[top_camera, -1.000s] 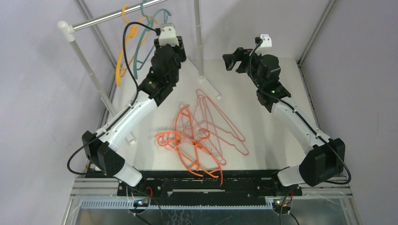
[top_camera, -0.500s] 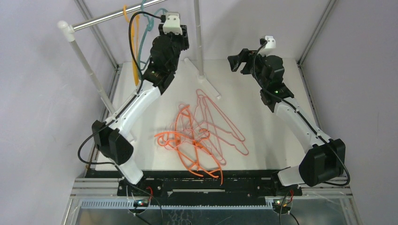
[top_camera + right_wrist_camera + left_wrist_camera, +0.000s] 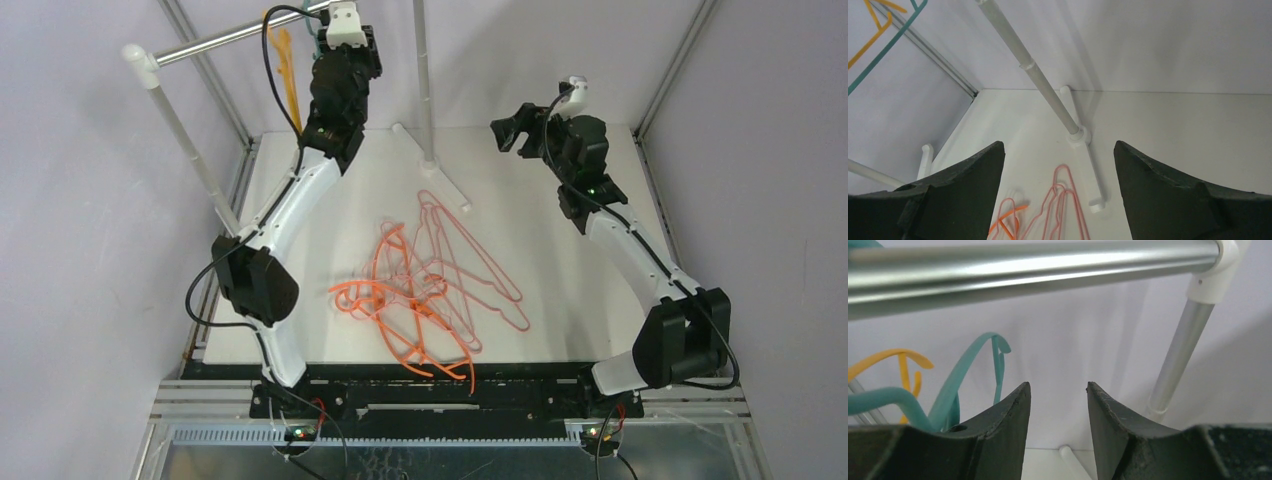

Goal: Organize the hangers

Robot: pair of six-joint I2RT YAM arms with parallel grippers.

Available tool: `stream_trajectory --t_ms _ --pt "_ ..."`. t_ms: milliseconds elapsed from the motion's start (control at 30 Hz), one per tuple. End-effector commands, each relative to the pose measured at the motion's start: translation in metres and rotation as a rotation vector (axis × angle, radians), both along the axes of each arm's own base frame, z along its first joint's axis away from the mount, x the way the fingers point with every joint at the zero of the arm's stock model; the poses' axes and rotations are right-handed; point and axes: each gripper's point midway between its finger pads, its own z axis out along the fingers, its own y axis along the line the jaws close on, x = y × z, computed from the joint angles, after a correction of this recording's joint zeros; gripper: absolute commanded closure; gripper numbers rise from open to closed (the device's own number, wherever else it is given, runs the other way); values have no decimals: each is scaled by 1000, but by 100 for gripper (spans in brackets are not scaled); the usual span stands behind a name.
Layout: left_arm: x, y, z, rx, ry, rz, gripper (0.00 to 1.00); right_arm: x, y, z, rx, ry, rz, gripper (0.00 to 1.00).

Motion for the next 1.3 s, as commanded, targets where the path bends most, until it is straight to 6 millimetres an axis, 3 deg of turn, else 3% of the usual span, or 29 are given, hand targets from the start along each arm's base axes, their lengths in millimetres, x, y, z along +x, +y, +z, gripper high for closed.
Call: stream_trajectory --t_ms 0,367,433,467,633,867,1067,1267 --pt "-11 25 48 -73 -133 105 50 4 3 -1 30 -2 23 12" --pt "-16 91 28 -118 -110 345 48 -5 7 -3 27 25 55 13" --pt "-19 106 22 -128 -99 373 48 -7 7 3 30 10 57 13" --pt "-23 111 21 -131 -99 378 48 -9 7 -7 27 28 57 13" --pt "-40 142 12 -138 -105 431 46 -14 9 -11 28 38 69 13" --pt "-62 177 27 -134 -141 478 43 -19 15 -15 31 47 83 13" --pt "-72 189 41 -116 -155 484 38 -22 19 -13 36 43 89 13" --pt "-75 216 27 -184 -112 541 36 -28 19 -12 24 50 87 13"
